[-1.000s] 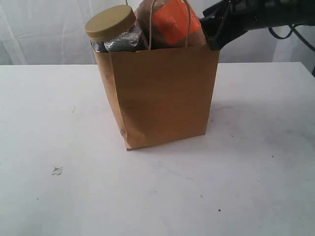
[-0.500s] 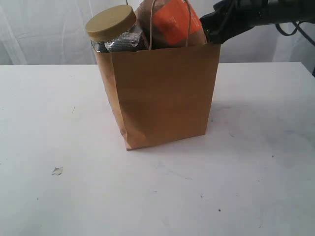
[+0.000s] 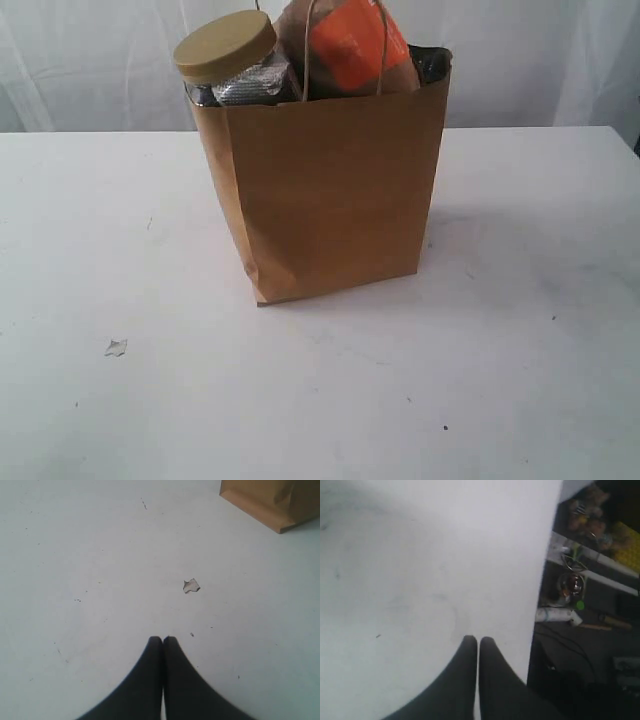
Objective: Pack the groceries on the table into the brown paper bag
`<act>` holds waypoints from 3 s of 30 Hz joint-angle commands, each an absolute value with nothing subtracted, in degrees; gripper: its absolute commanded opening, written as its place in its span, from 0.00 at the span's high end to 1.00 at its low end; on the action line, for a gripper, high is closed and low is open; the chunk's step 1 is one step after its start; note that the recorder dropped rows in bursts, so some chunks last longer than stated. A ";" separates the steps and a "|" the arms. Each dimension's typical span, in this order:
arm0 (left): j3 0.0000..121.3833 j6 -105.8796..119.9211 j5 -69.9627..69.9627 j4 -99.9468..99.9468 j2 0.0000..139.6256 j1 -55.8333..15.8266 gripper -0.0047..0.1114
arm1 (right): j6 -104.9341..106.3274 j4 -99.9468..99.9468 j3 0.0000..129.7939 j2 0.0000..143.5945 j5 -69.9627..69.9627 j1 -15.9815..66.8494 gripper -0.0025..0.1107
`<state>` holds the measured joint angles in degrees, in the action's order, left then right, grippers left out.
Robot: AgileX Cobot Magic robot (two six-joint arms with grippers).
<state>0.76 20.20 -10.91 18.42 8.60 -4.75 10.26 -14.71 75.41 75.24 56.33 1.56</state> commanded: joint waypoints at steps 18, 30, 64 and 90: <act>0.53 19.86 -10.77 19.08 8.33 -5.13 0.96 | -29.19 -26.44 24.12 31.50 6.88 -1.86 0.98; 0.53 19.86 -10.77 19.08 8.33 -5.13 0.96 | -33.20 -16.87 0.00 24.43 -8.73 -1.86 0.98; 0.53 19.86 -11.07 18.95 7.99 -5.14 0.96 | -17.83 -15.85 0.00 0.00 15.34 -1.79 0.98; 0.53 19.86 -11.18 18.80 7.99 -5.14 0.96 | 1.33 -1.94 0.00 0.00 19.82 -6.78 0.98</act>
